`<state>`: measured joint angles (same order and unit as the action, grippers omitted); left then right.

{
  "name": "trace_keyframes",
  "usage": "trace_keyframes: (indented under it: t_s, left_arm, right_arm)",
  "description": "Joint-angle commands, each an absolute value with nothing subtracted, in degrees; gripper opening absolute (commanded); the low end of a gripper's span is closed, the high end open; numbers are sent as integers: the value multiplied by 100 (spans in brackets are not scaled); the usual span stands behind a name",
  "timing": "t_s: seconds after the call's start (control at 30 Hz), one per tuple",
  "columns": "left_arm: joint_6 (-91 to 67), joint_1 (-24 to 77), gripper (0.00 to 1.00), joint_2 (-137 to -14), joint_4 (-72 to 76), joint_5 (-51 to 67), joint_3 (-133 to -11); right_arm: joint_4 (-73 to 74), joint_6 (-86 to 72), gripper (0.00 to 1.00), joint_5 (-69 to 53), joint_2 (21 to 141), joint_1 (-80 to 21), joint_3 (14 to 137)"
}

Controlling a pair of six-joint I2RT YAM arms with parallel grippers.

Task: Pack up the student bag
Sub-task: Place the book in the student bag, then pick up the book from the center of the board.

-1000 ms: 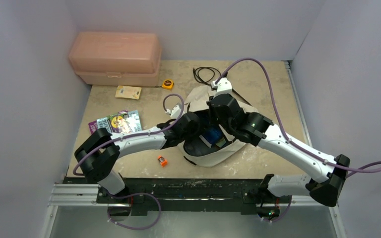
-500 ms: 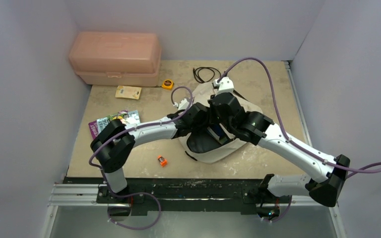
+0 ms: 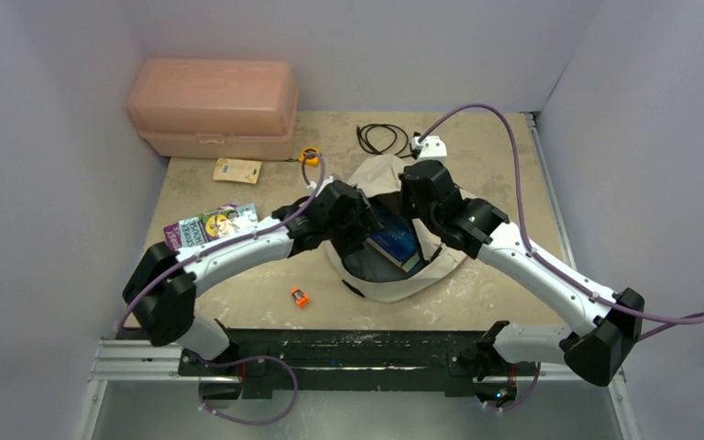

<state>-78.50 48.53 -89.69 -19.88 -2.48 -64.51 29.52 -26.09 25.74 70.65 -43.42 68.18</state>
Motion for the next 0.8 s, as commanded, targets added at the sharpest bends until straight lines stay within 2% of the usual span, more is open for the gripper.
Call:
trace_keyframes:
  t_s: [0.0,0.23,0.33,0.43,0.47,0.5,0.6,0.77]
  left_arm:
    - [-6996,4843,78,-7816,-2290,-31,-5926]
    - [-5850,4812,78,-6030,-3170,271,-5324]
    - [-5413,4802,78,-5354,-3822,225,-5324]
    - [-5027,4802,79,-4667,-4762,-546,-5651]
    - [-4934,4800,80,-4448,-5055,-938,-5785]
    - [-4852,4795,81,-4286,-5342,-1332,-5932]
    - [-4620,4662,87,-4040,-6158,-2261,-6348]
    - [-4321,4368,86,-4029,-6755,-2457,-6894]
  right_arm:
    - [2630,-2647,0,2460,7120,-4315,6693]
    - [2517,-2681,0,1676,7286,-4315,6549]
    - [2394,-2481,2,623,7412,-4320,6510]
    - [1746,-2481,2,-707,7416,-4327,6214]
    - [1503,-2317,25,-1024,7397,-4330,6107]
    - [1288,-2384,41,-1310,7396,-4332,6039]
    - [713,-2662,56,-1970,7490,-4341,6050]
    - [-169,-3245,73,-2386,7927,-4553,6370]
